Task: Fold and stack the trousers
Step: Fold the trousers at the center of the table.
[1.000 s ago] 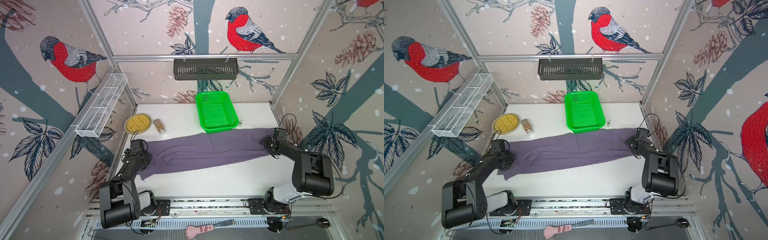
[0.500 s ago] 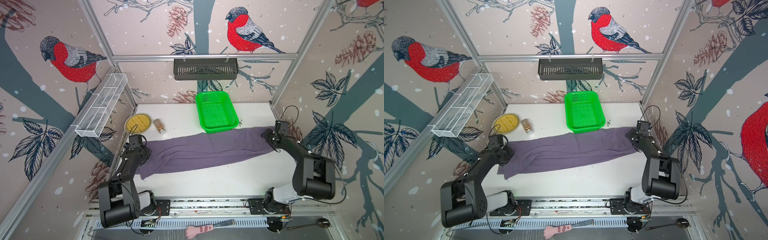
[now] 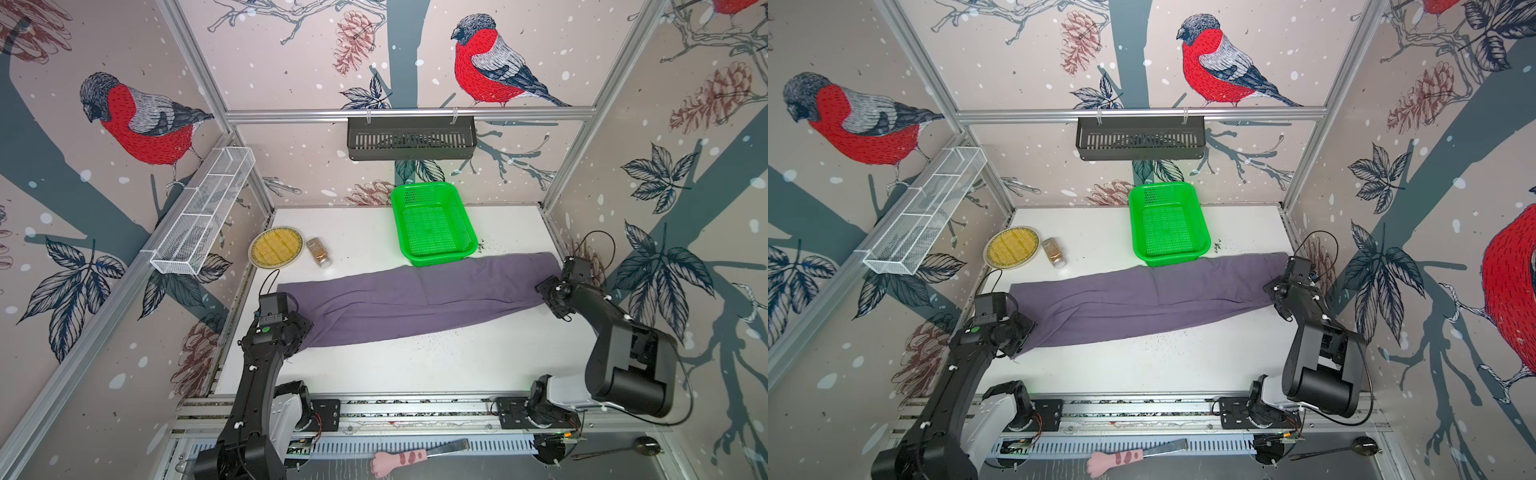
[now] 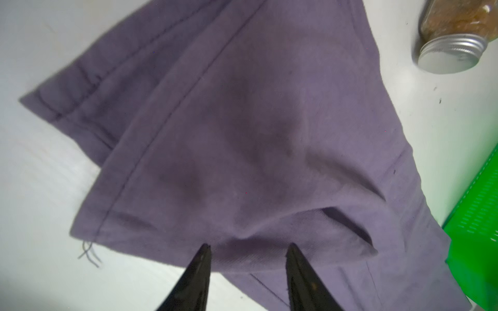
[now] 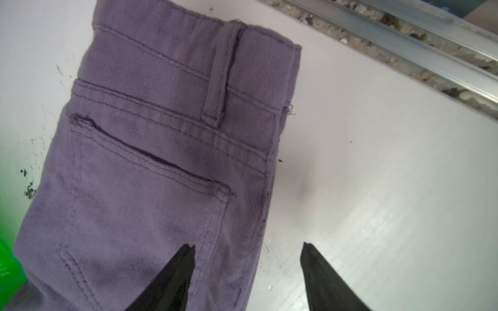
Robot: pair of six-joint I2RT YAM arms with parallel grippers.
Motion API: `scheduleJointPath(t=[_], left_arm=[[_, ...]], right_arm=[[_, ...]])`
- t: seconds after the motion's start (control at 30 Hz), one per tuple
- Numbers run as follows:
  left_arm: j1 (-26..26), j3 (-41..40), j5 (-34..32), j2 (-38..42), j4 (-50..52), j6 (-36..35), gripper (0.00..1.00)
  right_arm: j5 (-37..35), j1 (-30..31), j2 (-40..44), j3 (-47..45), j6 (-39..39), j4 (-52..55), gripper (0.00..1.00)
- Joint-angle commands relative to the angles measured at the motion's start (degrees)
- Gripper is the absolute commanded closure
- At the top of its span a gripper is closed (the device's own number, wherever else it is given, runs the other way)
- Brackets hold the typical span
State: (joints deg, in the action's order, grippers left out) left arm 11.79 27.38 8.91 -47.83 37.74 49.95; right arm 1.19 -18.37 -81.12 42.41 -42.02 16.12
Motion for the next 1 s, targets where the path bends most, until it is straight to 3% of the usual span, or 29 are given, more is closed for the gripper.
scheduleJointPath(t=[0.0,0.17,0.37,0.5,0.97], left_arm=[[-0.4,0.0,0.3,2.7,4.9,5.3,0.53],[-1.5,0.3,-1.3,5.4,9.2,13.6,0.51],[-4.7,-6.1,1.1,7.2,0.6,24.0,0.49],[-4.7,-6.6,-2.0,4.5,-2.4,24.2,0.53],[-4.7,-7.6,-5.6,1.4,-7.3,23.4,0.74]], right_arm=[[2.0,1.8,1.3,0.1,0.0,-0.9,0.34],[1.5,6.4,5.9,-0.6,-1.1,-0.3,0.34],[5.6,16.1,7.3,-1.3,-2.9,-1.1,0.34],[4.7,22.3,7.5,-3.2,-3.7,-2.4,0.34],[4.7,23.9,4.3,-4.4,-3.5,-3.9,0.34]])
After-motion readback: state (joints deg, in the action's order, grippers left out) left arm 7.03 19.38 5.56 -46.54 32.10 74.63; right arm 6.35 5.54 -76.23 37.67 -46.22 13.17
